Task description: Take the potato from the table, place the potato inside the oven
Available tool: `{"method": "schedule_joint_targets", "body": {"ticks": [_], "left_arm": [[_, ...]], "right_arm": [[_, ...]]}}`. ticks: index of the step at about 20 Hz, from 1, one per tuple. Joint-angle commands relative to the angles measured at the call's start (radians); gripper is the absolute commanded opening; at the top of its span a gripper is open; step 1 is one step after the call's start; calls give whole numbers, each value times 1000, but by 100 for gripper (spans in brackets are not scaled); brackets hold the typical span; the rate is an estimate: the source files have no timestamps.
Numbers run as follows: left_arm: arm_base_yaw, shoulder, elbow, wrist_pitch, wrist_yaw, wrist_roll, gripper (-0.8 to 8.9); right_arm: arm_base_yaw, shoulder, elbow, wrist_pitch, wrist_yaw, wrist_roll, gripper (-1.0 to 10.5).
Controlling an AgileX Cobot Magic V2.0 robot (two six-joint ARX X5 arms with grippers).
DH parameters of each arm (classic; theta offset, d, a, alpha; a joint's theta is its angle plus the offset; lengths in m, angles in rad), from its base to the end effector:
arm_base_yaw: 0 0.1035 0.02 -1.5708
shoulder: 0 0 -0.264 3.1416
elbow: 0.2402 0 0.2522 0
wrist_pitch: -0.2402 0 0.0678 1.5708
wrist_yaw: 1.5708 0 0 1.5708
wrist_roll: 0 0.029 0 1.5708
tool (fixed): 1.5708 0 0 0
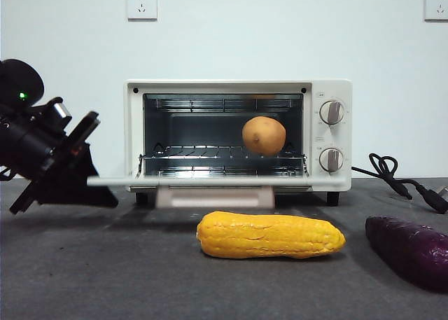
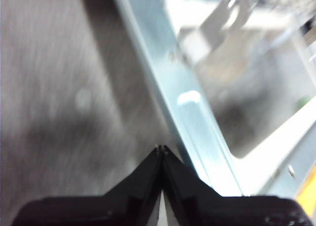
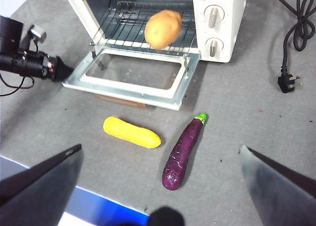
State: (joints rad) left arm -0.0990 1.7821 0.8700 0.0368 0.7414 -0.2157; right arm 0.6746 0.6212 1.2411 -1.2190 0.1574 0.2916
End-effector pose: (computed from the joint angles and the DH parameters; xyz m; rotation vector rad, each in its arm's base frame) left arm 0.3263 -0.0521 0.1362 -0.4749 0.9402 -0.6931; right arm 0.0415 0.0274 0.3939 0.0332 0.6194 0.4146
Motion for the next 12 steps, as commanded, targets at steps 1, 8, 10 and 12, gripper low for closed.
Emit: {"method": "schedule_joint_targets", "body": {"ticks": [1,8,10,12], "left_arm": [[-2,-2,0,95,92,-95,-8],[3,-2,0,433,108,-344,-8],[3,-2,1,534,60,-401,-8],[3,-2,2,599,3,-435,-8]], "right_arm": [[3,-2,-7,7,2,7,536],[3,-2,-7,5,2,7,536],[3,-2,-7,5,2,7,536],[3,-2,-7,5,2,7,536]]}}
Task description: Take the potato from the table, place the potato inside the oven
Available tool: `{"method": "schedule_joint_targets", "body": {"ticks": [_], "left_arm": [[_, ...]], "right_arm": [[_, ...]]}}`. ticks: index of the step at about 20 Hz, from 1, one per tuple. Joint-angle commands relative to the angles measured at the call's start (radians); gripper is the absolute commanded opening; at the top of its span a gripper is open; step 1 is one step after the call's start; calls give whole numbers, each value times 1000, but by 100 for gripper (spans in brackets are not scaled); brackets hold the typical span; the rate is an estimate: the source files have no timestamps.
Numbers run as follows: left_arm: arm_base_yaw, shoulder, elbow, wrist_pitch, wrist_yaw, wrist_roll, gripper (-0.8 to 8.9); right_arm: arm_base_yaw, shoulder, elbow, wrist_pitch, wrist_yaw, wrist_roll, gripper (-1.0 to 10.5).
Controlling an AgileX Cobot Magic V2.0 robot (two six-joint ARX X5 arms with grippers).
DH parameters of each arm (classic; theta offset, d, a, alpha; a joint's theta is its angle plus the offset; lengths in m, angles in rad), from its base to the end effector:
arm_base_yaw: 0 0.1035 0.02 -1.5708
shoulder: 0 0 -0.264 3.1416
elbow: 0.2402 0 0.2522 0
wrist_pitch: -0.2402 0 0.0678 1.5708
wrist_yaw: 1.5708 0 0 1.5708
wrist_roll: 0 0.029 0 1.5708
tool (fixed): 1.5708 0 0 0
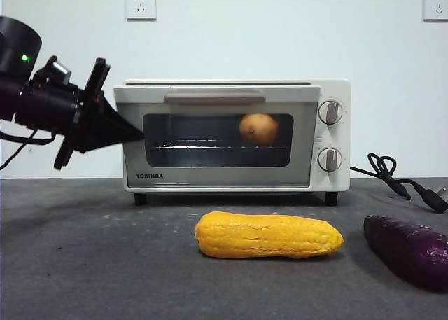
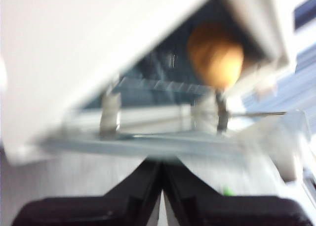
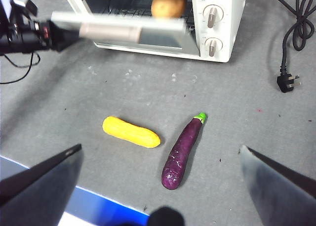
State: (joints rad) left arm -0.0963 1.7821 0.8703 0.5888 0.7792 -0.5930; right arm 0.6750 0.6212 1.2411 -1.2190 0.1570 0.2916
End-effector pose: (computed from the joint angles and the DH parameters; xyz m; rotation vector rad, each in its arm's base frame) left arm 0.3530 -0.0546 0.1766 -0.6612 0.5649 -0.7525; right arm 0.0415 0.0274 0.3939 0.0332 0.6195 0.4154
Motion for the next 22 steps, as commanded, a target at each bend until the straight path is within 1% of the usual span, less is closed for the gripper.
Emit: {"method": "schedule_joint_targets", "body": {"ticks": [1,2,4,7,10,12,14,16,19,22], "left_arm": [[0,-2,1,70,-57,-63,-8],[0,-2,2,88,-73,-63,-8],[0,-3,2,95,-67,-65,-8],[-5,-17,2,58,7,-68,-8],[-22,-90,2,-60,11,-16,-7],[-37,-170,2,-170,0,51,-7],[-56,-269,2,-305,-40,130,-7],[-78,-384,2,-458,-104,218,-7],[-118,-572,2,-691,-229,338,-7],[-158,-744,2,-883,-339,415,-7]], "right_arm": [[2,-2,-7,5,2,7,536],[2,-2,-7,4,2,7,536],[2,-2,-7,-2,2,7,536],[2,-2,-7,-11,2,7,536],[2,-2,-7,-12,-1,6,536],[2,-2,-7,-12,-1,5,536],[2,-2,-7,-13,-2,-3,536],[2,-2,-7,-13,-2,-19,536],[2,1,-7,-12,-2,-41,535],[2,7,-7,-11,-3,-69,535]]}}
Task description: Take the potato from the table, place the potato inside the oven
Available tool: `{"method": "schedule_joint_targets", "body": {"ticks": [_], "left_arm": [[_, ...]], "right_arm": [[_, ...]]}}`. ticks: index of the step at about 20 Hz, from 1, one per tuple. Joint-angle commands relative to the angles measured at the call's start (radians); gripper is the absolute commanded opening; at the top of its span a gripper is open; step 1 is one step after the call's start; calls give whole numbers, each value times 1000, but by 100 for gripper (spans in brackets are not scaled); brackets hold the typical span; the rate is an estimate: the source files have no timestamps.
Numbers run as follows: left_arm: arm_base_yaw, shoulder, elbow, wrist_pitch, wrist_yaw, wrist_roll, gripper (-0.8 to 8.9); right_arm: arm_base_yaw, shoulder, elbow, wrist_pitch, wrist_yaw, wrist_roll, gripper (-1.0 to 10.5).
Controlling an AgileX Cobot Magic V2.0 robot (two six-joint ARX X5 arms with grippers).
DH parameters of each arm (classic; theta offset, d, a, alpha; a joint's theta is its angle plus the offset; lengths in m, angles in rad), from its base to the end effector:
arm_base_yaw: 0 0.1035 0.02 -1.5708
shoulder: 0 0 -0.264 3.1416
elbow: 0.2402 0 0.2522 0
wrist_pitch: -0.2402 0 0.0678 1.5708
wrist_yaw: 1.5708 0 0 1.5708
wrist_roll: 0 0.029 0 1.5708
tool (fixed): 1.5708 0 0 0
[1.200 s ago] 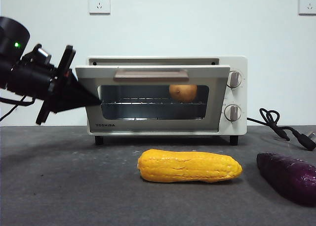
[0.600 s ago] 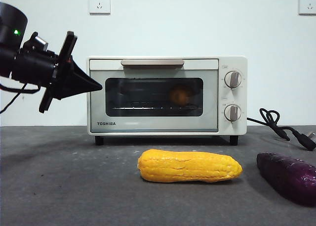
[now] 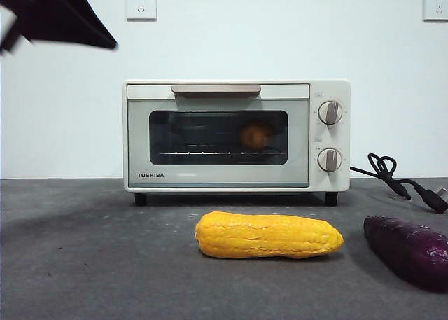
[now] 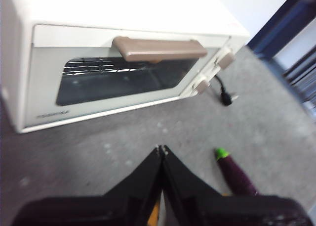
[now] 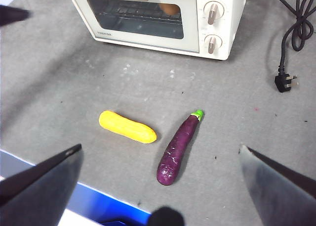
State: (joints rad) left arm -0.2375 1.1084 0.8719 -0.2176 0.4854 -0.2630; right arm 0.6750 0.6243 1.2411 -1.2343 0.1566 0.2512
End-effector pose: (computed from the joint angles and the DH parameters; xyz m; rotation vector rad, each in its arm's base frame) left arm 0.2285 -0.0692 0.2997 -0.3044 0.5518 -0.6463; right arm 0.0415 0.0274 0.3926 -0.0131 0.6277 0.4250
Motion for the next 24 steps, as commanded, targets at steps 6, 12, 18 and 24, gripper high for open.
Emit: {"method": "schedule_joint_targets", "body": {"ticks": [6,12,18,24], "left_arm": [[-98,-384,0,-370,-208,111,-7],[-139,-514,84,-626,-309,138,-8],[-139,-515,180,-717,-298,136,-7],[-139,-514,182,-760,-298,136,-4]], "right_arm": [[2,33,-7,52,-136,-87,532],[2,72,-7,51,-159,-96,53],[2,82,-7,51,-155,-65,1],[2,82,-7,50,-154,-66,1]]}}
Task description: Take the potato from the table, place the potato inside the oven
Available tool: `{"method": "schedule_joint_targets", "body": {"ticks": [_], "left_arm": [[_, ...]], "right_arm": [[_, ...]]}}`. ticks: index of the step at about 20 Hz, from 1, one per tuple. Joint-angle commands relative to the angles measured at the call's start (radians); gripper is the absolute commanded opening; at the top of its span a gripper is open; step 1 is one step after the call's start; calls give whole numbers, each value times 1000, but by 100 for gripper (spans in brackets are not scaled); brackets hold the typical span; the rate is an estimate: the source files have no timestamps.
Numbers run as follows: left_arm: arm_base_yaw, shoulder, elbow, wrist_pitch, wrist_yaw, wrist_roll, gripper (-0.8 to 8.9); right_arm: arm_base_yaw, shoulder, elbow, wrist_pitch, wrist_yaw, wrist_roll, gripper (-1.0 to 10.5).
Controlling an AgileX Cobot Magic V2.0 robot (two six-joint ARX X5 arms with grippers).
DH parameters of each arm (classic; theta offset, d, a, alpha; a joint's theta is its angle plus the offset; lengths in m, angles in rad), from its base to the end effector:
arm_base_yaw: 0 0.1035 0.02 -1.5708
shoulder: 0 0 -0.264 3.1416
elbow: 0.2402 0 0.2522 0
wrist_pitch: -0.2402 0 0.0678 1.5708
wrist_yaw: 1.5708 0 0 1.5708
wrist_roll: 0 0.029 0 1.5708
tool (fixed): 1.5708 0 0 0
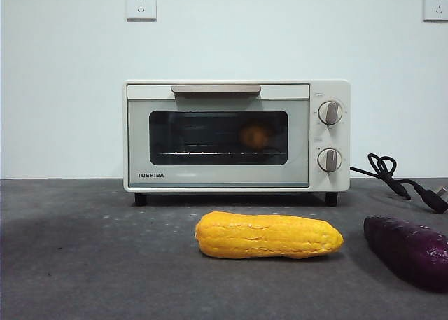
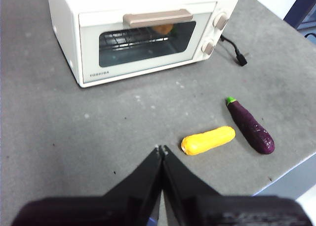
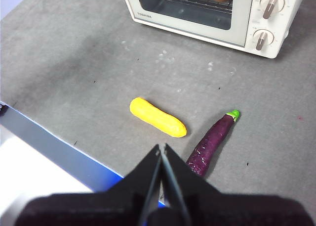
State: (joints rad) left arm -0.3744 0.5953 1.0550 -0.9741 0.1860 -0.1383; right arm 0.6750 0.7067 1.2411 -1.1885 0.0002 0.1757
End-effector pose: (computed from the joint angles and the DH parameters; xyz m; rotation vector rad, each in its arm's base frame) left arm 0.0708 -0.0336 0.3666 -0.0827 0.5555 -0.5108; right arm 0.0596 0.0477 0.3924 -0.0571 0.6819 0.5913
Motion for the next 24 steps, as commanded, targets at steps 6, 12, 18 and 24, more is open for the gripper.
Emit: {"method": "schedule_joint_targets", "body": {"ticks": [6,12,18,24], "left_arm": [[-2,4,-1,-7,0,11,-4],[7,4,-5,209,-241,216,-4],[253,-85,-200,663,-310,319,-4],[317,-318,-649,954,-313,319,-4]], "right_arm": [[2,-1,-6,4,2,10,1],[2,-1,-7,4,2,10,1],[2,-1,-7,4,2,10,1],[2,-1,-7,4,2,10,1]]}}
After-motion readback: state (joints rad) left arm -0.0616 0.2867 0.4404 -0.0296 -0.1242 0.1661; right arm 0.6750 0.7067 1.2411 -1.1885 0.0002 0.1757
